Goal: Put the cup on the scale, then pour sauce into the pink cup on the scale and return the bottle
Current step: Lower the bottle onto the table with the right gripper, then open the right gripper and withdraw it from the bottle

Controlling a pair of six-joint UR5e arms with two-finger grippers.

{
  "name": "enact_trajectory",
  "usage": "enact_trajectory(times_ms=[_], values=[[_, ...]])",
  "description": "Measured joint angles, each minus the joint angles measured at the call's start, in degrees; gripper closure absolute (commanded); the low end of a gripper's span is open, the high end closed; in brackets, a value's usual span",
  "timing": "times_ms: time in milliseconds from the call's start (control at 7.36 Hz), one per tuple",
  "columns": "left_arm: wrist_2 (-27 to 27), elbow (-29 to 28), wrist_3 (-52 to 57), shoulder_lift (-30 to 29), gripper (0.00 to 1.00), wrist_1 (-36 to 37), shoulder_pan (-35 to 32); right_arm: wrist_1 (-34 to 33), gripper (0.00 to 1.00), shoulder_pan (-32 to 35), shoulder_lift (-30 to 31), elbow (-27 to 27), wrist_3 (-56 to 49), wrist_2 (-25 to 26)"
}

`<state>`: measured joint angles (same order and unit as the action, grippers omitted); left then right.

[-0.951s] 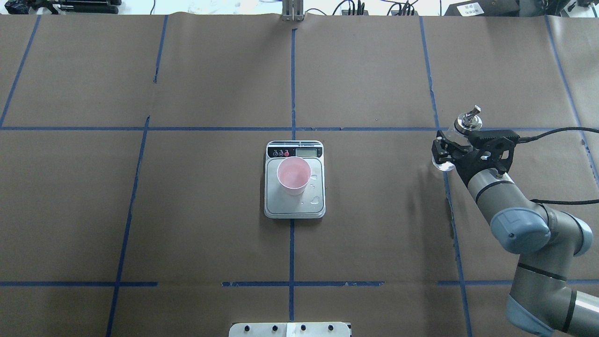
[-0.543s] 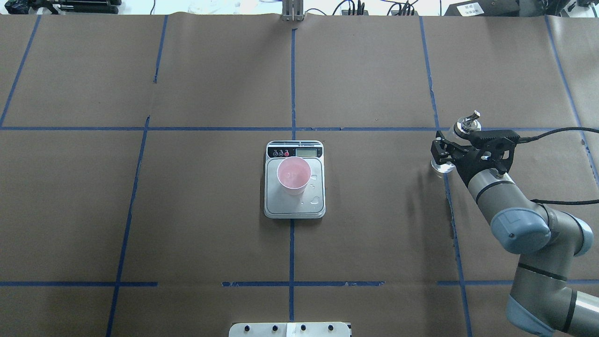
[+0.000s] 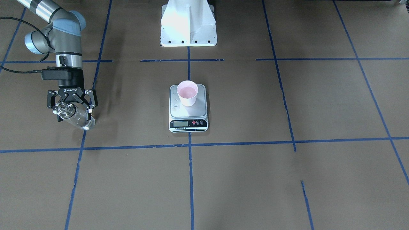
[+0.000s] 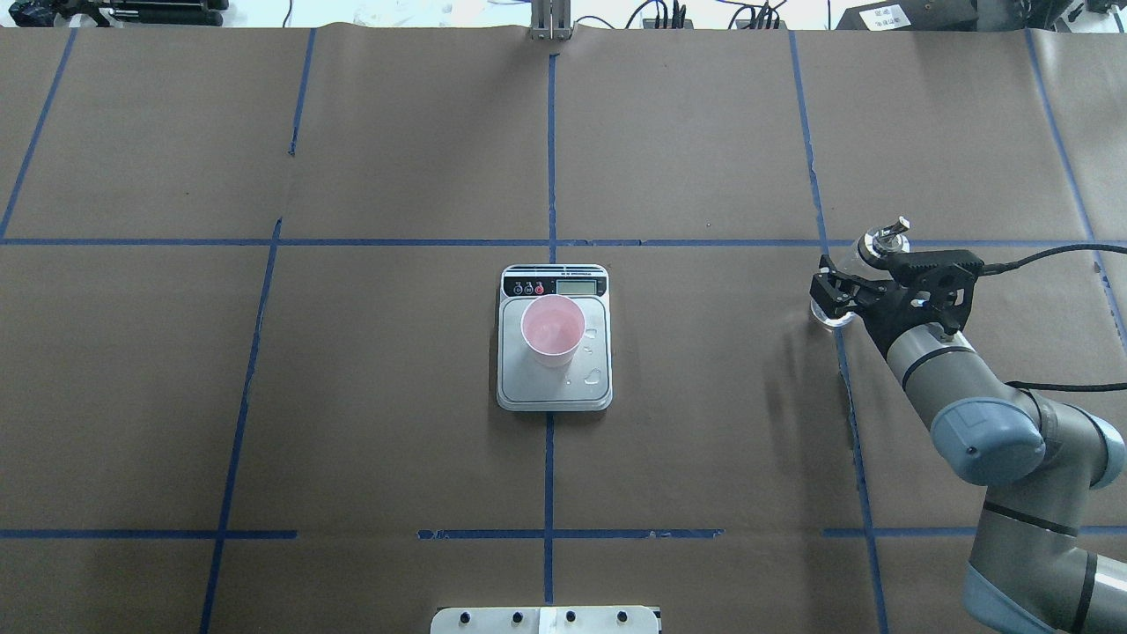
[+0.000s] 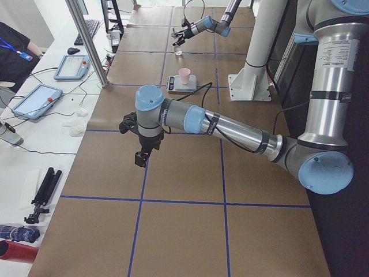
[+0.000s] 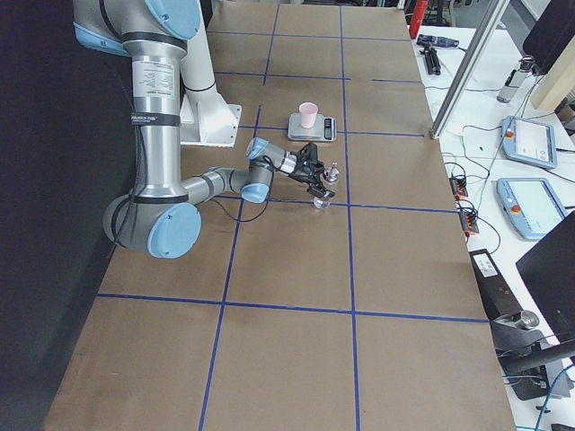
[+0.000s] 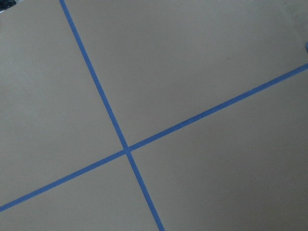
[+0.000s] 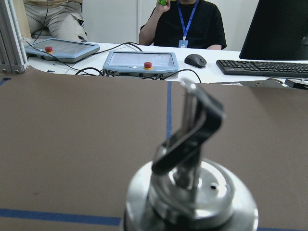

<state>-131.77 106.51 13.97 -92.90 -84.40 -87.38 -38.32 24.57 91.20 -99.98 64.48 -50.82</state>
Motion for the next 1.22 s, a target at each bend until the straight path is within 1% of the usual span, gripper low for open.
enact_trajectory(times_ms=[543, 679, 951, 1087, 1223], values=[[-0.06, 0.24, 0.00, 0.02, 0.00, 0.02, -0.05, -0.18, 0.00, -4.41, 6.74, -6.41, 0.84, 0.09], [-0.06, 0.27, 0.02, 0.05, 0.00, 0.02, -0.05, -0.55, 0.00, -5.64, 9.32, -8.06, 1.30, 0.13], [-0.01, 0.25, 0.21, 0.08, 0.00, 0.02, -0.07, -1.57, 0.00, -7.11, 16.94, -13.52, 1.52, -0.61], [0.01, 0.25, 0.30, 0.09, 0.00, 0.02, -0.07, -4.08, 0.00, -7.27, 20.01, -17.52, 1.52, -0.90], [0.01, 0.26, 0.36, 0.11, 0.00, 0.02, -0.10, -10.51, 0.00, -7.26, 21.60, -23.16, 1.53, -1.02]])
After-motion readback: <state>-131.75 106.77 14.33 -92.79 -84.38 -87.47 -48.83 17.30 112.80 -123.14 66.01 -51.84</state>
